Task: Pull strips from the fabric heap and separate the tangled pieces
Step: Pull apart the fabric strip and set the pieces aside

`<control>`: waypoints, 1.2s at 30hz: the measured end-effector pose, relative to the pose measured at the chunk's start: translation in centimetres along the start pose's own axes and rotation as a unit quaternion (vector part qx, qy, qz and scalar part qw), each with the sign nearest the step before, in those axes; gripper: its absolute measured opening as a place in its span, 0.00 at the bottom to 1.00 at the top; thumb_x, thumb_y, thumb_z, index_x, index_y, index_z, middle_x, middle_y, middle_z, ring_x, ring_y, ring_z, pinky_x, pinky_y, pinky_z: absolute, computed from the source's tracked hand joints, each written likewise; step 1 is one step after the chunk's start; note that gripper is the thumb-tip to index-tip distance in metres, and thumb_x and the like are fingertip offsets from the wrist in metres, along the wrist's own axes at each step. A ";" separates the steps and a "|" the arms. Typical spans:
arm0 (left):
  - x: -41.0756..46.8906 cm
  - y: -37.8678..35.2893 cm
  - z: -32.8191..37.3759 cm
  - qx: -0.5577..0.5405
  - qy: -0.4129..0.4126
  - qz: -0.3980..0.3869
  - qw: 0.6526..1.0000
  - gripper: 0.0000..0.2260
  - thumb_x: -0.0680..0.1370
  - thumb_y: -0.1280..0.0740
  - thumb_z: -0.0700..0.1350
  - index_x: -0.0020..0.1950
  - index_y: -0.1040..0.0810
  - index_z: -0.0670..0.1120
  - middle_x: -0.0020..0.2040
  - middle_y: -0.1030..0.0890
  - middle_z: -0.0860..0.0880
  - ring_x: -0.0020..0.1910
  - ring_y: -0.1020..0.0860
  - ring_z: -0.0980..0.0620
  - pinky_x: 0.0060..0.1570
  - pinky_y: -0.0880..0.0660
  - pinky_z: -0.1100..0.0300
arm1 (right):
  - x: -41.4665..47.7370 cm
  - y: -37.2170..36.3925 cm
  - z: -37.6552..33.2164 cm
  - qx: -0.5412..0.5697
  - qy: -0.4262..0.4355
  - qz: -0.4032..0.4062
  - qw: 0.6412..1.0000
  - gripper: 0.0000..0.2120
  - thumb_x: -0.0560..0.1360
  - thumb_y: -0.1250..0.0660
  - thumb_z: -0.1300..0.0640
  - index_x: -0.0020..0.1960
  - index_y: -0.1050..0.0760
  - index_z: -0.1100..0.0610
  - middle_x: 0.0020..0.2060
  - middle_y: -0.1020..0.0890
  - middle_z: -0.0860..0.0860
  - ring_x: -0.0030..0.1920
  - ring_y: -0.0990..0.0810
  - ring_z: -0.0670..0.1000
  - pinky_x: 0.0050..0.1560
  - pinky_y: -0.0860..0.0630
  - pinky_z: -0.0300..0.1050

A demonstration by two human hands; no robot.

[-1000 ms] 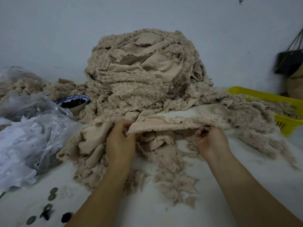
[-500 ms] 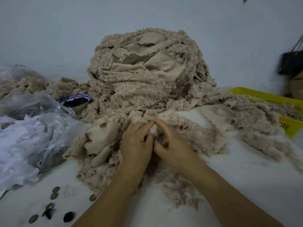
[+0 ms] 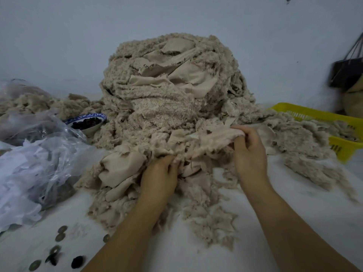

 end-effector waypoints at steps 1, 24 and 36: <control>0.1 -0.1 -0.6 -0.051 0.046 -0.003 0.998 0.10 0.84 0.39 0.47 0.54 0.17 0.48 0.44 0.17 0.48 0.43 0.22 0.48 0.39 0.31 0.59 | 0.2 0.2 0.1 0.040 -0.015 0.021 0.999 0.12 0.84 0.43 0.54 0.50 0.24 0.40 0.43 0.19 0.33 0.46 0.19 0.46 0.46 0.18 0.42; -2.0 -1.0 3.6 -0.275 0.007 -0.093 0.957 0.24 0.72 0.44 0.74 0.34 0.25 0.56 0.34 0.23 0.58 0.36 0.25 0.62 0.38 0.30 0.71 | -1.9 -2.7 -0.6 0.162 -0.036 -0.129 0.978 0.13 0.82 0.36 0.59 0.46 0.24 0.41 0.42 0.16 0.42 0.43 0.17 0.45 0.40 0.20 0.40; -1.2 -0.6 3.2 -0.623 0.135 -0.131 0.759 0.14 0.78 0.34 0.50 0.56 0.14 0.45 0.57 0.15 0.42 0.57 0.17 0.48 0.53 0.20 0.56 | -1.7 -2.8 1.4 0.221 -0.184 -0.098 0.953 0.09 0.81 0.39 0.46 0.56 0.23 0.46 0.55 0.19 0.48 0.44 0.14 0.46 0.41 0.18 0.44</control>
Point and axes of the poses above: each hand's wrist, its own x-axis towards the middle knuckle, its own y-axis out of the back of the hand, z = x × y, the point moved 4 cm from there along x, towards the middle knuckle
